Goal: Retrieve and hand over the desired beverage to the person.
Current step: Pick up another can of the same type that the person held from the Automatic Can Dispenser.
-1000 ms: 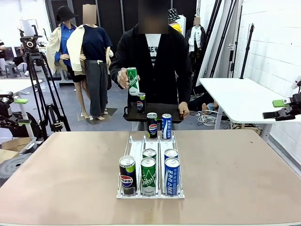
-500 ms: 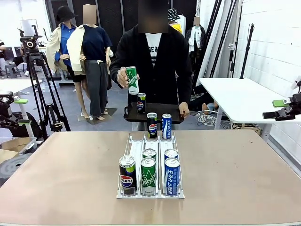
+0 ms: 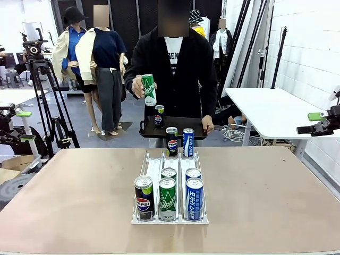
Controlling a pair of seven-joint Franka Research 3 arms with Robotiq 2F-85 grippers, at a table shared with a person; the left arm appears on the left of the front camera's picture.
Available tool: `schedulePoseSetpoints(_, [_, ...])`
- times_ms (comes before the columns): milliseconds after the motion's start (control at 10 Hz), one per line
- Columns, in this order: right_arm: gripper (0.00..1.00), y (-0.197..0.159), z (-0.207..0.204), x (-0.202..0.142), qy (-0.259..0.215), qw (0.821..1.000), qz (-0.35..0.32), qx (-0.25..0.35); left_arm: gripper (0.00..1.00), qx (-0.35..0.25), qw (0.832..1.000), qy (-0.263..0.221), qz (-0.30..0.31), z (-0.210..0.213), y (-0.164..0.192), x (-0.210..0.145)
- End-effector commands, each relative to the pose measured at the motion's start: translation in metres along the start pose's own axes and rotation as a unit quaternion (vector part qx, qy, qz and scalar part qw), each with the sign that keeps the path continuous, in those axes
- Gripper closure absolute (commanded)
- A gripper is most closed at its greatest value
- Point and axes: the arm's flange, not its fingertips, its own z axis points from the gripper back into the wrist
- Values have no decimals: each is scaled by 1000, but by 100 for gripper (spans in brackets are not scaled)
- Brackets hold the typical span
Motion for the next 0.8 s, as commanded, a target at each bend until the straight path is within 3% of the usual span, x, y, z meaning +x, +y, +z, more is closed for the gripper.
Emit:
schedulePoseSetpoints(0, [0,1,-2,-1,-2,1000,6,4,0,-1,1000,0,-3,1,-1,-1])
schedulePoseSetpoints(700, [0,1,-2,-1,-2,1000,6,4,0,-1,1000,0,-3,1,-1,-1])
